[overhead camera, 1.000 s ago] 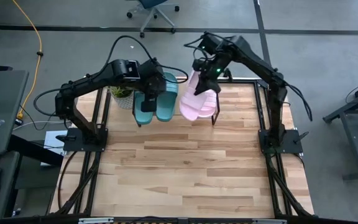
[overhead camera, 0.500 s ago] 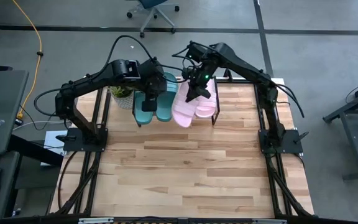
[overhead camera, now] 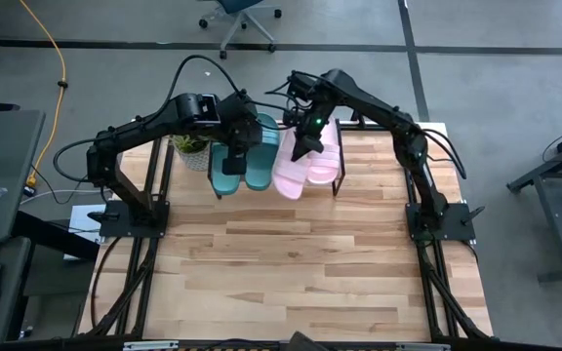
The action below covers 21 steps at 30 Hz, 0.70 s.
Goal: Pick and place slides into the shelf
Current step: Put the pink slide on the shelf
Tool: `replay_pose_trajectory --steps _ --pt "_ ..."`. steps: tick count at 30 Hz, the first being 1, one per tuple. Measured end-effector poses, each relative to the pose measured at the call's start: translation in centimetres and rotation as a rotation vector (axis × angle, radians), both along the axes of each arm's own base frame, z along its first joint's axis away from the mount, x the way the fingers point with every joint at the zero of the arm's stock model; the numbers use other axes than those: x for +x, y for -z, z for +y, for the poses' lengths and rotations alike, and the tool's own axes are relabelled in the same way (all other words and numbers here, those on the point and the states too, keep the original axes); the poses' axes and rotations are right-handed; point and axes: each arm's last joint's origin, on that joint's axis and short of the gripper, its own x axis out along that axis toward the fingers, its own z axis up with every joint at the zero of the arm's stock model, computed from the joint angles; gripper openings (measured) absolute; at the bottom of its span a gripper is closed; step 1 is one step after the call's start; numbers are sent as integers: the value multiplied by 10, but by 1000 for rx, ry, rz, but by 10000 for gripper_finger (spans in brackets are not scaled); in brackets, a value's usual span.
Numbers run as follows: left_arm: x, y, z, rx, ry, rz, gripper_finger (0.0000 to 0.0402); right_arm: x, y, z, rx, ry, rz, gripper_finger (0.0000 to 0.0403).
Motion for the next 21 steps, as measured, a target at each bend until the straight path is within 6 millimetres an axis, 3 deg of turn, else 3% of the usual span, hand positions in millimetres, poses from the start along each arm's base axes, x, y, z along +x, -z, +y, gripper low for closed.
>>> replay_pose_trajectory --steps 10,21 --pt "1 -1 1 12 13 -8 0 -10 2 -16 4 70 47 0" --pt "3 -2 1 20 34 -29 0 -8 9 -15 57 86 80 0"
